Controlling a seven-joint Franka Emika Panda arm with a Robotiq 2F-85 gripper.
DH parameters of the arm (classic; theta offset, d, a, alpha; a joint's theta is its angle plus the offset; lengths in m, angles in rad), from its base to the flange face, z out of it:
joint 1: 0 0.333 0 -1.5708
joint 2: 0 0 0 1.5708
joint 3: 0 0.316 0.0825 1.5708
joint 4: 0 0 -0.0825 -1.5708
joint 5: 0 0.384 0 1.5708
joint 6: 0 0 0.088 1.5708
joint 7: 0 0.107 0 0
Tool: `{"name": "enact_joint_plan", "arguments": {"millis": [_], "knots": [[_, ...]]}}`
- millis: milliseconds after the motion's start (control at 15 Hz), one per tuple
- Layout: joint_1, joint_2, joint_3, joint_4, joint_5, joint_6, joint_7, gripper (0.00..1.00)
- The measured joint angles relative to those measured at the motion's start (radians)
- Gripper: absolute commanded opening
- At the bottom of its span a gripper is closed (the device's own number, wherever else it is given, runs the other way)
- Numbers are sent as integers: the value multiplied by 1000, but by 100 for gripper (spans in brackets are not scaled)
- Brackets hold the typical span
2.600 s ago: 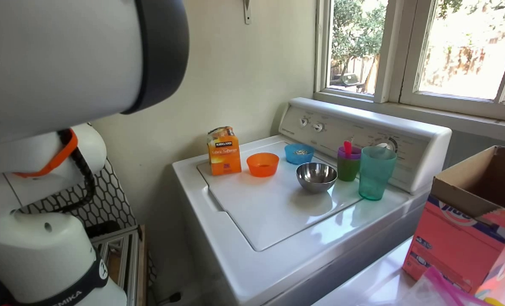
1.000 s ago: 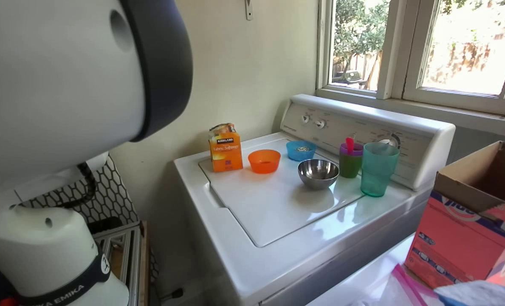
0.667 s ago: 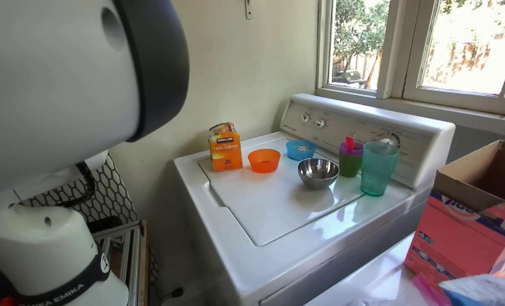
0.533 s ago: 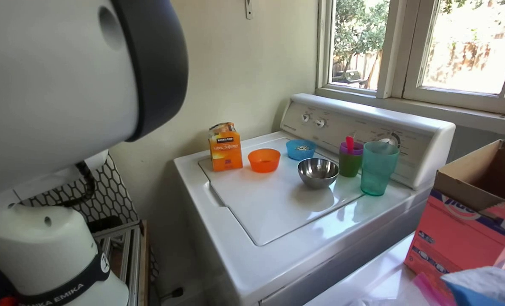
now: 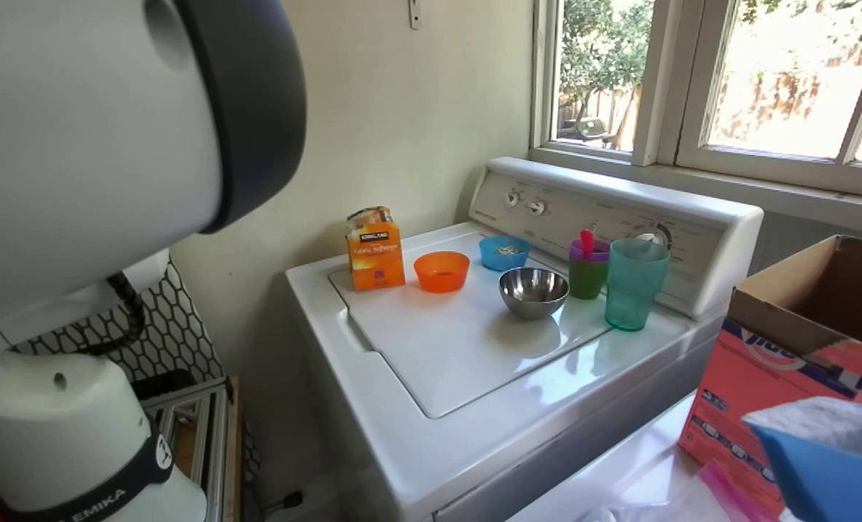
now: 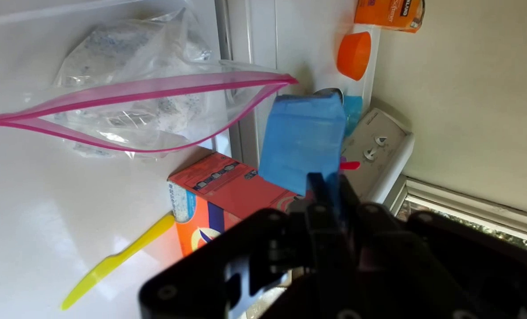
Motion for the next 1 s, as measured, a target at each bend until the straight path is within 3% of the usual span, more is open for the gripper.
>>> {"name": "enact_joint_plan", "arguments": {"millis": [1000], "knots": [[72,0,31,0,-1,0,28,2]]}}
